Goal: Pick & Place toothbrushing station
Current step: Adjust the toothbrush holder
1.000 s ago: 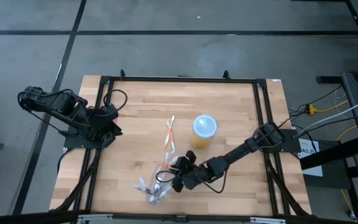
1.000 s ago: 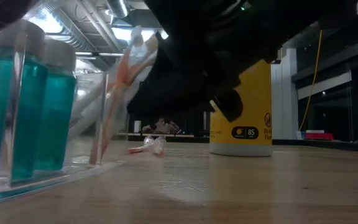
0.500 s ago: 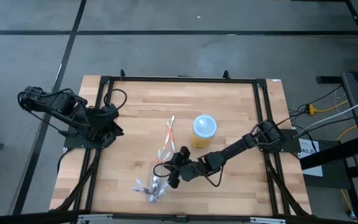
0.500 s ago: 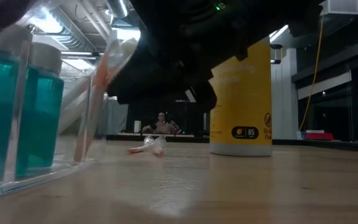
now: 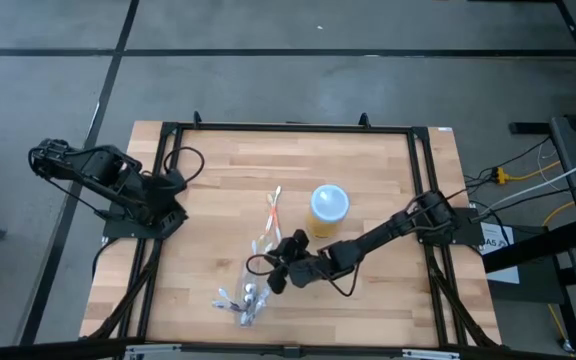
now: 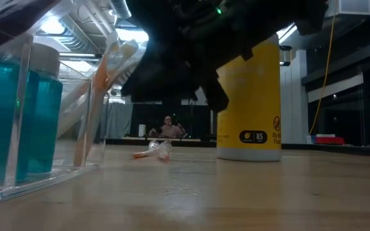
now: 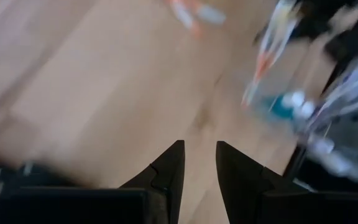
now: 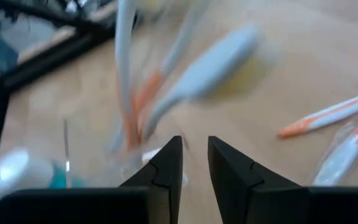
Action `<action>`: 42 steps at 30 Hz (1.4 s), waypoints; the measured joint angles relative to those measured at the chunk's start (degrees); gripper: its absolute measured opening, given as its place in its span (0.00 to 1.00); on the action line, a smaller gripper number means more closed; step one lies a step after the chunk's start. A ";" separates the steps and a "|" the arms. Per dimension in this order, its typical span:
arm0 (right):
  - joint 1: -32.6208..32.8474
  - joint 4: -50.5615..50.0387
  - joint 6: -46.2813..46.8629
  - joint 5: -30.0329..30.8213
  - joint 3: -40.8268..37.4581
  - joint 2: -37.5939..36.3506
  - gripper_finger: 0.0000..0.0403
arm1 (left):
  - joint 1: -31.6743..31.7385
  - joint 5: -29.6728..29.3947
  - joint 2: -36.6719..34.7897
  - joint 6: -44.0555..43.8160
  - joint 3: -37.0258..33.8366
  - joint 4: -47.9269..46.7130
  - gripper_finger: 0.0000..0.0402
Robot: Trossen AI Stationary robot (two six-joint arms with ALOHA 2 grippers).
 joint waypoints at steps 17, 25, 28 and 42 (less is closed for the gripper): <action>2.80 -9.08 2.02 19.62 0.02 -10.20 0.20 | -19.89 4.47 7.31 -12.11 0.00 -1.87 0.21; 2.84 -11.42 3.71 22.02 0.00 -11.54 0.20 | -29.38 2.47 17.34 -16.02 0.00 4.12 0.21; 2.89 -11.33 3.93 22.91 0.02 -12.49 0.20 | -33.70 0.45 21.17 -19.29 0.00 6.29 0.21; 6.93 -19.87 3.85 23.11 0.02 -20.65 0.20 | -41.64 -7.57 40.54 -31.95 0.00 31.08 0.21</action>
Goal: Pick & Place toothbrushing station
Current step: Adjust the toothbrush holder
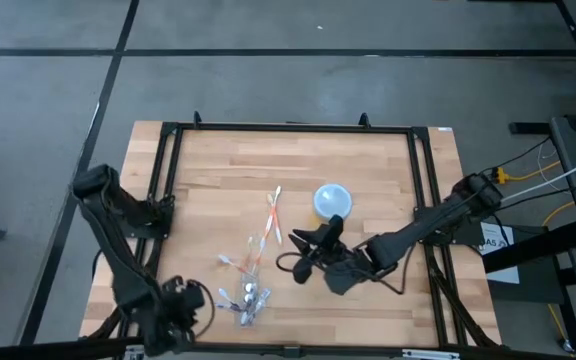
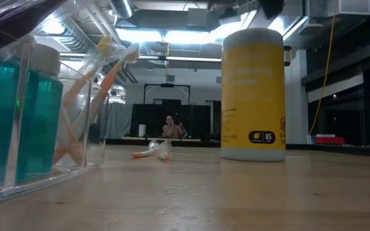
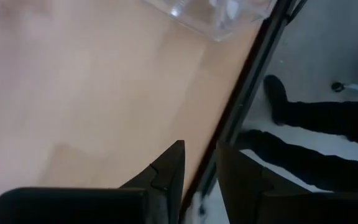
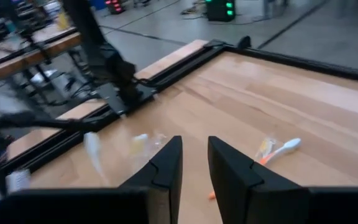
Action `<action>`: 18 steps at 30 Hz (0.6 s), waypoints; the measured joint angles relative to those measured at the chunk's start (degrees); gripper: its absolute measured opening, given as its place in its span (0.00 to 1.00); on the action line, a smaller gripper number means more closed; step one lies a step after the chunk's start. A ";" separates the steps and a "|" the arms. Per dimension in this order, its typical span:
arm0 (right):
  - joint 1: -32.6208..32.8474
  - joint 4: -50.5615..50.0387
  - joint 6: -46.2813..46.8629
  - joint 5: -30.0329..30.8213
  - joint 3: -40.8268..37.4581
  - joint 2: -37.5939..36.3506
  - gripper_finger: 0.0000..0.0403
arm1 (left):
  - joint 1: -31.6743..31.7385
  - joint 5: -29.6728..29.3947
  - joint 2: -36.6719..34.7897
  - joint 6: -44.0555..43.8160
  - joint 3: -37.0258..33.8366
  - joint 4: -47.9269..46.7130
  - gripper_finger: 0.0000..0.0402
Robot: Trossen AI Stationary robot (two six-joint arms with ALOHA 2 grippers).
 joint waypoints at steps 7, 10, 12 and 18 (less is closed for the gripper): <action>5.89 -0.19 -5.08 0.17 0.02 -5.10 0.20 | 3.49 2.25 9.10 -0.43 0.00 16.49 0.21; 9.31 -0.27 -5.06 2.39 0.02 -5.86 0.20 | 4.91 2.28 11.57 -1.90 0.00 18.68 0.21; 11.50 -0.15 -5.06 3.73 0.02 -6.24 0.20 | 5.63 1.56 12.27 -3.86 0.00 17.97 0.20; 16.40 1.61 -5.03 7.02 0.02 -6.31 0.20 | 7.13 -2.41 12.28 -6.99 0.02 15.53 0.12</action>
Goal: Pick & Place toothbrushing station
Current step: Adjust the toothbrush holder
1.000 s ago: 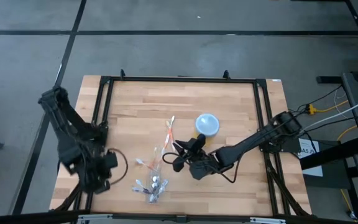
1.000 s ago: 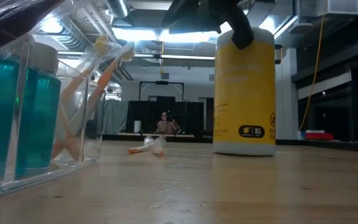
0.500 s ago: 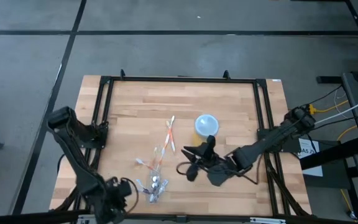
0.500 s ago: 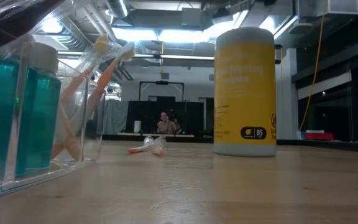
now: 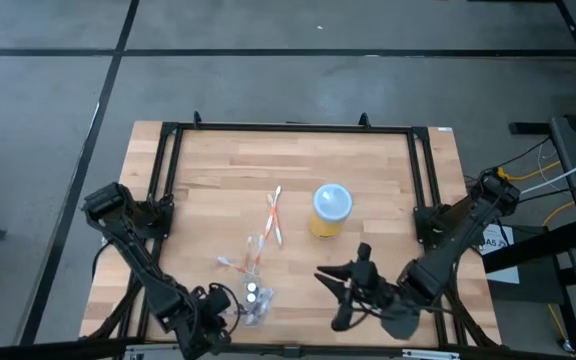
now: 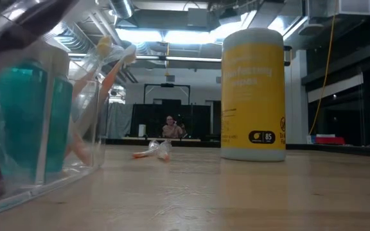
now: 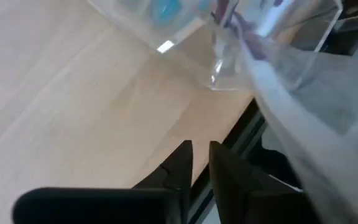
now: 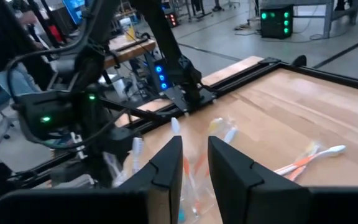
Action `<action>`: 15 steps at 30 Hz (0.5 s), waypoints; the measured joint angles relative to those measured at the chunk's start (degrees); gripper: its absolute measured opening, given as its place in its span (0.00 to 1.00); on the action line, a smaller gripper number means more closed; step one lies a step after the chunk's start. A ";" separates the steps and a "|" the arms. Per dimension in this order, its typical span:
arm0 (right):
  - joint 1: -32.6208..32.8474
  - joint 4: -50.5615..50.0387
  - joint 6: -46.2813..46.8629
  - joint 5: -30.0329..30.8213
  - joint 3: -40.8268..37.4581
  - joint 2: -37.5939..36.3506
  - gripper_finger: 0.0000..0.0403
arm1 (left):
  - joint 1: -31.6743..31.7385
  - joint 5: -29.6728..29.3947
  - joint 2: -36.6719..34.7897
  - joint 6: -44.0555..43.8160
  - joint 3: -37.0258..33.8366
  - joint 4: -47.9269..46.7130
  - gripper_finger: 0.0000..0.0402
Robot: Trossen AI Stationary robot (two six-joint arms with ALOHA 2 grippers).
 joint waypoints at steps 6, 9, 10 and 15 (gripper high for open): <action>1.57 0.50 -0.01 2.03 0.00 0.00 0.20 | 1.75 -0.20 -0.02 3.88 -0.01 6.00 0.06; 1.59 0.70 -0.05 2.04 0.00 0.02 0.20 | 3.27 -0.20 -0.02 6.32 0.00 8.25 0.05; 1.59 0.74 -0.07 2.04 0.00 0.02 0.20 | 3.73 -0.16 -0.02 6.80 -0.01 8.30 0.05; 1.61 0.74 -0.07 1.99 0.00 0.02 0.20 | 4.97 0.75 -0.04 8.60 0.00 8.33 0.04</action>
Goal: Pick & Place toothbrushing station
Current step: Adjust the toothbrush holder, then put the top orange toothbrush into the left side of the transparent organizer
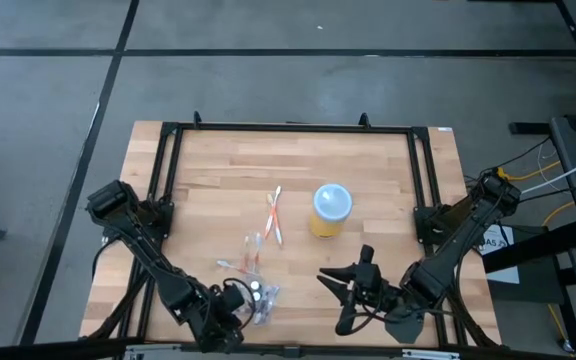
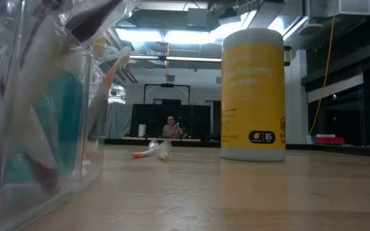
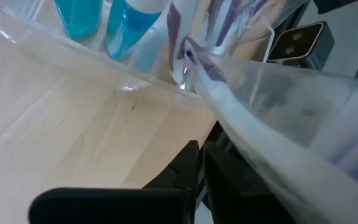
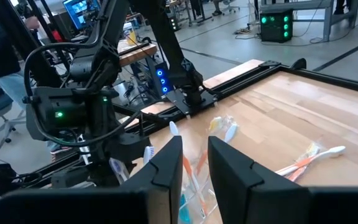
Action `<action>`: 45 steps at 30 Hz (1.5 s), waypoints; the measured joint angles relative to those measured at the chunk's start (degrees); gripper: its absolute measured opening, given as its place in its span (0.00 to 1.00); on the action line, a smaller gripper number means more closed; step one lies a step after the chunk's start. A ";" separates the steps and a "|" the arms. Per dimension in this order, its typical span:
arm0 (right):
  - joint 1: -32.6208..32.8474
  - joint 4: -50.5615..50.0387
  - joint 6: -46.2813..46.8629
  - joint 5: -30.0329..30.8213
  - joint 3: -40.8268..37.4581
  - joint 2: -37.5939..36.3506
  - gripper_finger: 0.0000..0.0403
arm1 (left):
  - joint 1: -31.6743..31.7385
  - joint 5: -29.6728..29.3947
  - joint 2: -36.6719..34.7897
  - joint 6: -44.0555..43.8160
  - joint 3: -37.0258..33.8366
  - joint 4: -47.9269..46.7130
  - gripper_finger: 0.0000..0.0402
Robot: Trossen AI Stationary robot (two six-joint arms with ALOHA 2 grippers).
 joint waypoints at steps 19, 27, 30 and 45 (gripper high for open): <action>-0.02 -0.02 -0.24 -0.03 0.00 -0.02 0.20 | -2.19 -1.90 -10.31 4.51 -0.02 -8.52 0.06; -0.07 -0.01 -0.19 0.26 0.00 -0.04 0.20 | -2.23 -2.86 -13.23 6.34 -0.02 -10.60 0.07; -0.06 0.56 -0.04 0.26 0.00 -0.04 0.20 | -2.88 -0.21 -14.72 9.88 -0.02 -9.46 0.07; -0.35 0.70 -5.98 3.94 0.04 -4.27 0.20 | 4.60 -28.52 -31.82 24.30 0.00 -1.63 0.09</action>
